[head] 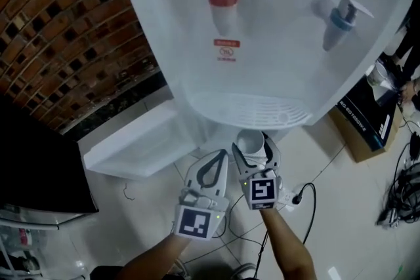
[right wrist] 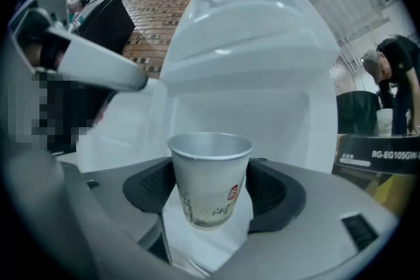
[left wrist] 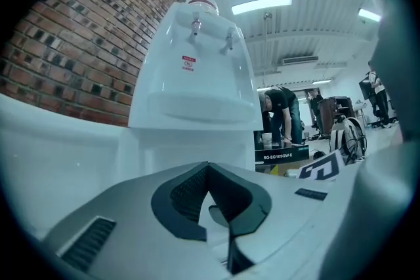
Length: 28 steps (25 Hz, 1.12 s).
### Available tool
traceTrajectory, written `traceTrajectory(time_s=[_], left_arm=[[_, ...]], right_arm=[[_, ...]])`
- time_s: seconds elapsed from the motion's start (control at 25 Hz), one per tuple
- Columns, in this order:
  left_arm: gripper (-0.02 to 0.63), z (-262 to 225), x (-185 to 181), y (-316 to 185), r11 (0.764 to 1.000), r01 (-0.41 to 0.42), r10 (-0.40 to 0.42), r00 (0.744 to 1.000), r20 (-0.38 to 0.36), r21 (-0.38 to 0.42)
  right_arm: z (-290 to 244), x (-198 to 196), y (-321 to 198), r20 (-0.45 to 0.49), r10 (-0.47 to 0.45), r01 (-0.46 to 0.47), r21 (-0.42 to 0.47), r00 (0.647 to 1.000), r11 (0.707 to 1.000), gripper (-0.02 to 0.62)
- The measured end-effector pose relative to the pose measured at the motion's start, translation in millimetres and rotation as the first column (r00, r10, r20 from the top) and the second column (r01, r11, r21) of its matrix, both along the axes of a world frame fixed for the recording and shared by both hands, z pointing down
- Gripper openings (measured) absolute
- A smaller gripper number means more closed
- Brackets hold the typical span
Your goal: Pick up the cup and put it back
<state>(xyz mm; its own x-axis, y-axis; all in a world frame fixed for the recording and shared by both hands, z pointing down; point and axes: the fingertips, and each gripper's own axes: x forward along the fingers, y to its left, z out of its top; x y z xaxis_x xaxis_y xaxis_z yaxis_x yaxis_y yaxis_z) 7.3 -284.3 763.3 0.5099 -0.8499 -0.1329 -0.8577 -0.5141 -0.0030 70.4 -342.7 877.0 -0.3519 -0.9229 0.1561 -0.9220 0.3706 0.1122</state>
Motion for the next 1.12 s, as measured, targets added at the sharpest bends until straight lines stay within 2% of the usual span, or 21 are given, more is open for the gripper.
traceTrajectory(time_s=[0.2, 0.44, 0.64, 1.08, 1.12], left_arm=[[0.0, 26, -10, -7, 1.0, 0.025, -0.025, 1.0, 0.003, 0.002], [0.0, 51, -12, -9, 0.999, 0.037, -0.037, 0.999, 0.02, -0.006], [0.0, 58, -12, -9, 0.999, 0.042, -0.042, 0.999, 0.03, -0.004], [0.0, 63, -12, -11, 0.999, 0.041, -0.041, 0.999, 0.037, -0.003], [0.0, 64, -11, -10, 0.999, 0.041, -0.04, 0.998, 0.038, -0.007]], right_arm=[[53, 1, -40, -0.005, 0.017, -0.017, -0.003, 1.0, 1.0, 0.341], [93, 8, -72, 0.016, 0.057, -0.057, -0.023, 0.998, 0.998, 0.341], [105, 12, -90, 0.043, 0.078, -0.077, -0.021, 0.996, 0.997, 0.344], [130, 14, -99, 0.026, 0.074, -0.072, -0.067, 0.997, 0.995, 0.348], [132, 13, -99, 0.023, 0.068, -0.066, -0.077, 0.997, 0.995, 0.374]])
